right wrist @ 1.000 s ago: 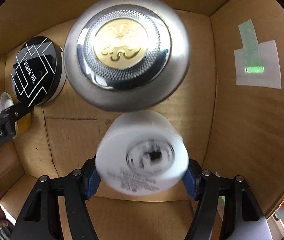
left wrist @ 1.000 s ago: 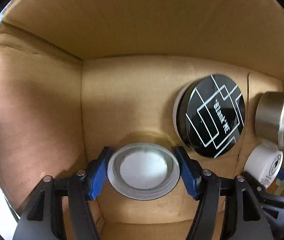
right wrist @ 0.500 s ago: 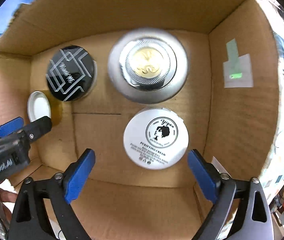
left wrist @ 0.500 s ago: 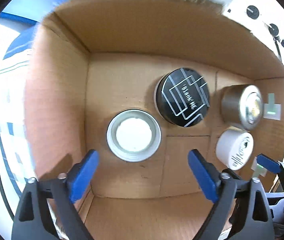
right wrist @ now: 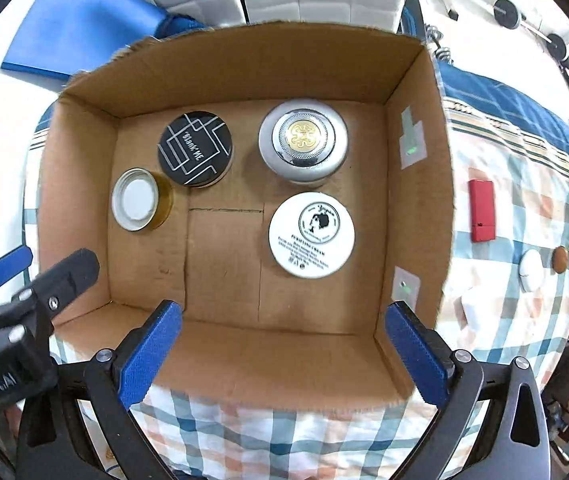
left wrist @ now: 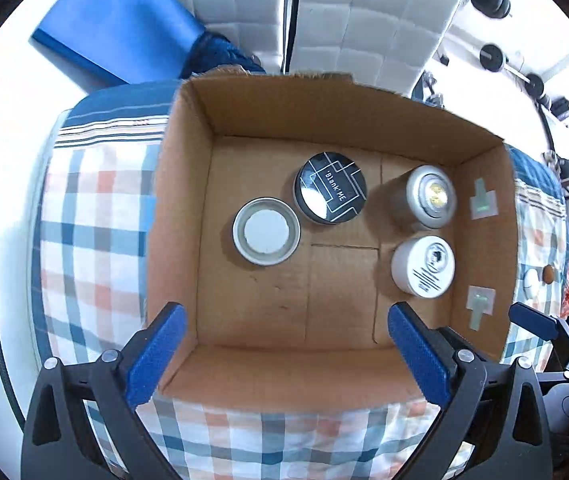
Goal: Organize rigid objects
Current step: 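Lift both tools out of the box toward the red block and earbud case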
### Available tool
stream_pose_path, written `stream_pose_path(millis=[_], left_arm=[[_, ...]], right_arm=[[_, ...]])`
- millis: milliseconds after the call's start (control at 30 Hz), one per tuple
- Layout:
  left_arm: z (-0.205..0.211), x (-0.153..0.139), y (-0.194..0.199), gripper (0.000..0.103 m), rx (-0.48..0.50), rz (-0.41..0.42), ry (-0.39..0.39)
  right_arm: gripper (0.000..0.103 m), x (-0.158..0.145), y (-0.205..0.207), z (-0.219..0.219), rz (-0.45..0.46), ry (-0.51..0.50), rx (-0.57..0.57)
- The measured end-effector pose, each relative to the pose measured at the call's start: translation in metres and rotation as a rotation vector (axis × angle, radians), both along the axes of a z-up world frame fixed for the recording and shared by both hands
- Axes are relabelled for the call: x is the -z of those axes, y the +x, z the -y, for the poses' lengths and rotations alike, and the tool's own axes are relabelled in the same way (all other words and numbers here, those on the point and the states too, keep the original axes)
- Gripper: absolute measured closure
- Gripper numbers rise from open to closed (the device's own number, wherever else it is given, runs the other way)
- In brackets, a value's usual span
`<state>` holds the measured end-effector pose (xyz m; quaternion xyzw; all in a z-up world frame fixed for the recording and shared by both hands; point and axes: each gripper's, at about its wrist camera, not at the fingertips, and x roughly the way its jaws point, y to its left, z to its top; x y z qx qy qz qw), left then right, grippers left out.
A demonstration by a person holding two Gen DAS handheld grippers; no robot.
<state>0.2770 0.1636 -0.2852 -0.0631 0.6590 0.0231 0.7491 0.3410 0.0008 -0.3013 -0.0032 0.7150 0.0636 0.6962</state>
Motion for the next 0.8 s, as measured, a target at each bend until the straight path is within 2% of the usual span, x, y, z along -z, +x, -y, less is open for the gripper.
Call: stream_pose_path(millis=[167,333,533,667,800], left_arm=[[-0.001,-0.044,-0.023,0.000,0.008,0.084,0.032],[0.002,-0.074,-0.046,0.000,0.015,0.142,0.021],[0.008,-0.117,-0.072,0.000,0.023,0.228,0.027],[0.013,-0.138,-0.088,0.000,0.028,0.270,0.042],[0.020,-0.147,-0.101,0.000,0.033,0.278,0.051]], right_arm=[[0.000,-0.018,-0.040,-0.011,0.084,-0.012,-0.002],[0.000,-0.053,-0.071,-0.005,0.162,-0.020,-0.013],[0.000,-0.093,-0.094,0.005,0.211,0.004,-0.023],[0.000,-0.114,-0.109,0.007,0.247,0.012,-0.041],[0.000,-0.128,-0.121,0.009,0.280,0.008,-0.056]])
